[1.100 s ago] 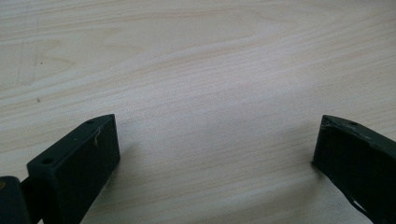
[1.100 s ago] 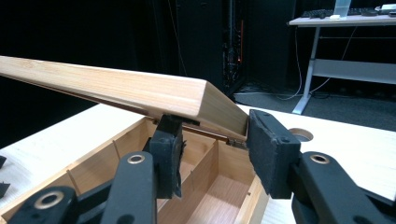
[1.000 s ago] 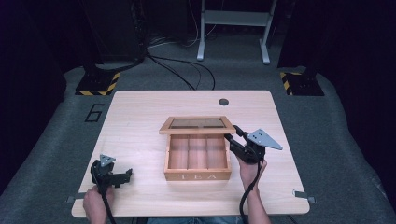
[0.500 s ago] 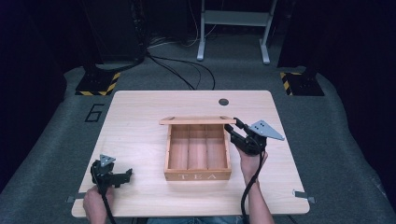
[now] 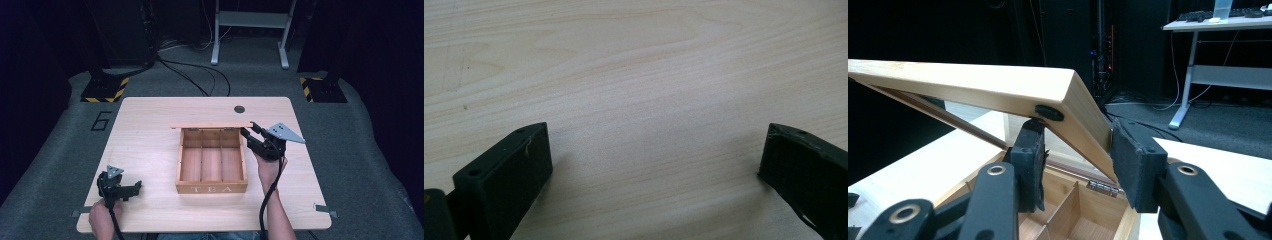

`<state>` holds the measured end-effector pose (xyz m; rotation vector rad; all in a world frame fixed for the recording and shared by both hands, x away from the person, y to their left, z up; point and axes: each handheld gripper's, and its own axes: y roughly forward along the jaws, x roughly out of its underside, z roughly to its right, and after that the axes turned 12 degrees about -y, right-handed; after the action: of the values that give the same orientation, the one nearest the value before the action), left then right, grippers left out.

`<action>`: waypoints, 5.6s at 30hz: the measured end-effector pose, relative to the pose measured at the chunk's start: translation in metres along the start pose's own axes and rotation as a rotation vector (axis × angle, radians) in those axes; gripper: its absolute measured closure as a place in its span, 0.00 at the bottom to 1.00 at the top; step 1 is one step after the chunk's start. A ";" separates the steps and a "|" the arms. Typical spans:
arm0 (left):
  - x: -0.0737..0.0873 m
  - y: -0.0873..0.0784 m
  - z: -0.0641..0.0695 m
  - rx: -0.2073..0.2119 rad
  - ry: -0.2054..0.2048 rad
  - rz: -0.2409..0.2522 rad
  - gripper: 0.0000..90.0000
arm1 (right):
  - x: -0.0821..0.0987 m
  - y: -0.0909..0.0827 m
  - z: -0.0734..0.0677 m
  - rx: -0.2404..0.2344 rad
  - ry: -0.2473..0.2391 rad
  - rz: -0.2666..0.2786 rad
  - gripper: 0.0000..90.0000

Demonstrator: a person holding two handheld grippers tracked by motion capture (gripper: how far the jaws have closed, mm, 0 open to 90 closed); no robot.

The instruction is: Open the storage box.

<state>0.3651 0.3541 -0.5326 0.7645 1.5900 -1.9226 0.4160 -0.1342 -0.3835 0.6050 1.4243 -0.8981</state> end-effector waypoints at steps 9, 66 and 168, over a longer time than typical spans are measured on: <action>0.000 0.000 0.000 0.000 0.001 0.002 0.00 | -0.008 0.005 0.005 -0.009 0.005 -0.012 0.64; 0.000 0.000 0.000 -0.001 0.001 0.002 0.00 | -0.011 0.007 0.007 -0.010 -0.007 -0.015 0.64; 0.000 0.000 0.000 0.000 0.000 0.000 0.00 | 0.002 -0.003 0.001 -0.032 -0.002 -0.004 0.62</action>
<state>0.3651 0.3542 -0.5326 0.7645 1.5901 -1.9223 0.4138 -0.1377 -0.3851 0.5768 1.4364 -0.8773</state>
